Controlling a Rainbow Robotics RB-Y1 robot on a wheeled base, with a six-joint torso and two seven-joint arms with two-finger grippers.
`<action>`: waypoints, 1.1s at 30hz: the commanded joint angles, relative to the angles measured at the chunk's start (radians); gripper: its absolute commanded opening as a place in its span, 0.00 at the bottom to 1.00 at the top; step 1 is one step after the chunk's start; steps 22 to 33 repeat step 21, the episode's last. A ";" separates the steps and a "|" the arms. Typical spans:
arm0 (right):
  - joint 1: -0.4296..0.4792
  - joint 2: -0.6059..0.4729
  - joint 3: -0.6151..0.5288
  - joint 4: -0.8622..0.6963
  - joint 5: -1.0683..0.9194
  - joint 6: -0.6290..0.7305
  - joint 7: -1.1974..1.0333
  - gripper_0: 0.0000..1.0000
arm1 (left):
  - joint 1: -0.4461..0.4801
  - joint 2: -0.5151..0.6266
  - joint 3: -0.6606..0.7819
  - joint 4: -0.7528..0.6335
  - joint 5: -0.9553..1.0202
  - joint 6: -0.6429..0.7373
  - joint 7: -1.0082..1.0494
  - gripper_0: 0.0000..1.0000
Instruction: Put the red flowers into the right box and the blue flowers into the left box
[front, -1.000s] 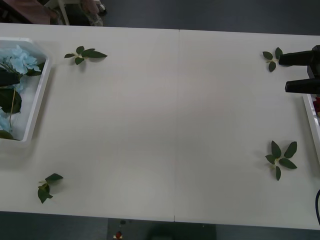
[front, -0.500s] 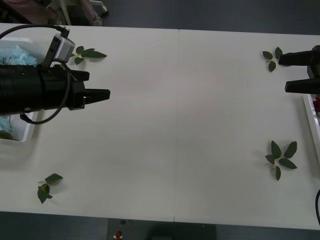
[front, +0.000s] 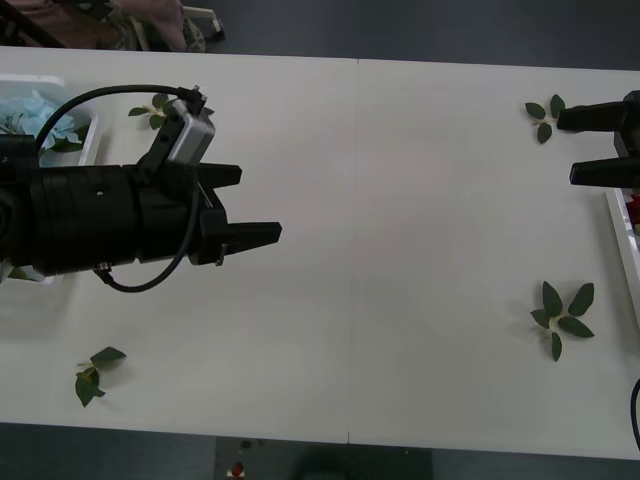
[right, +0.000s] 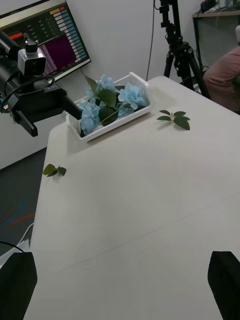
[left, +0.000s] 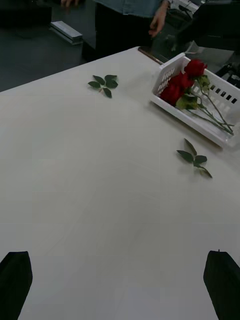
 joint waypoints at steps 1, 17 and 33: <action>-0.009 -0.032 -0.002 -0.018 -0.010 0.003 0.016 1.00 | 0.008 0.024 0.016 -0.024 -0.025 -0.008 -0.073 1.00; -0.009 -0.032 -0.002 -0.018 -0.010 0.003 0.016 1.00 | 0.008 0.024 0.016 -0.024 -0.025 -0.008 -0.073 1.00; -0.009 -0.032 -0.002 -0.018 -0.010 0.003 0.016 1.00 | 0.008 0.024 0.016 -0.024 -0.025 -0.008 -0.073 1.00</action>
